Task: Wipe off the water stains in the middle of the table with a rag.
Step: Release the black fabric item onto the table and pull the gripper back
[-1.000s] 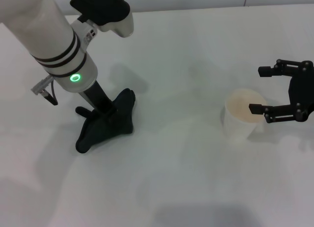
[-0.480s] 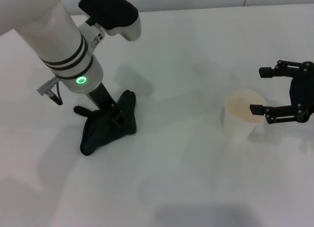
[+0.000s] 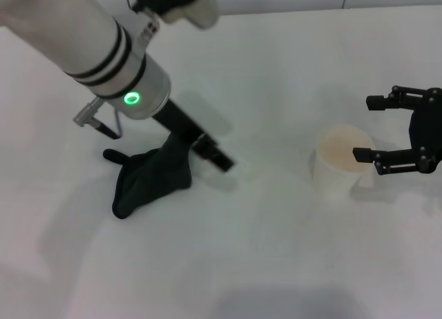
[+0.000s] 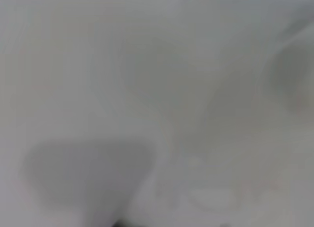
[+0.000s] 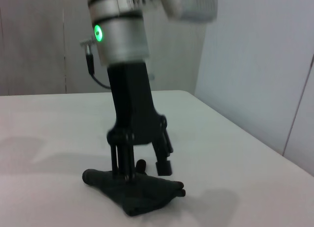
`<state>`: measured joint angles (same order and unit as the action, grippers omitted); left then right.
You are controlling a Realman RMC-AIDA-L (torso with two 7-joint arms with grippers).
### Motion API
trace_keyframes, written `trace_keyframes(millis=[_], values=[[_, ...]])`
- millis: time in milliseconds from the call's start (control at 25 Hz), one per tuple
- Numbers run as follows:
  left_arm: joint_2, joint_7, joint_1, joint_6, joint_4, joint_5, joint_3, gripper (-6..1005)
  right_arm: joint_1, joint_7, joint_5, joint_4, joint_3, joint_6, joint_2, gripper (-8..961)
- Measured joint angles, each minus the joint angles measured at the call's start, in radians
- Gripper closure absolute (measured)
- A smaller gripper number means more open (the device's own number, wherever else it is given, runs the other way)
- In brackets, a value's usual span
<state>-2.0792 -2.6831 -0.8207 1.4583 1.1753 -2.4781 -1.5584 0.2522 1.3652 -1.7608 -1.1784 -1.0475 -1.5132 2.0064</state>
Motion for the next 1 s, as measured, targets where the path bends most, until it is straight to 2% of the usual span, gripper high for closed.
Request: trace_keyframes(millis=[120, 200, 400, 600, 760, 1000], values=[[0.0, 0.123, 0.089, 0.051, 0.104, 0.195, 0.115, 164, -0.001, 0.013, 0.0, 0.0, 0.0, -0.006, 0.0, 96], [0.002, 0.19, 0.144, 0.074, 0.122, 0.326, 0.181, 127, -0.001, 0.03, 0.0, -0.005, 0.006, -0.019, 0.0, 96], [0.002, 0.371, 0.288, 0.092, 0.117, 0.561, 0.299, 138, 0.004, 0.118, 0.0, -0.022, 0.042, -0.087, -0.001, 96], [0.002, 0.613, 0.428, 0.081, 0.055, 0.716, 0.348, 148, 0.01, 0.211, -0.003, -0.028, 0.054, -0.094, -0.003, 96], [0.001, 0.764, 0.462, 0.078, -0.068, 0.763, 0.384, 157, 0.011, 0.243, -0.014, -0.027, 0.053, -0.098, -0.003, 96], [0.0, 0.989, 0.475, 0.054, -0.265, 0.767, 0.408, 170, 0.011, 0.246, -0.011, 0.035, 0.053, -0.082, -0.001, 96]])
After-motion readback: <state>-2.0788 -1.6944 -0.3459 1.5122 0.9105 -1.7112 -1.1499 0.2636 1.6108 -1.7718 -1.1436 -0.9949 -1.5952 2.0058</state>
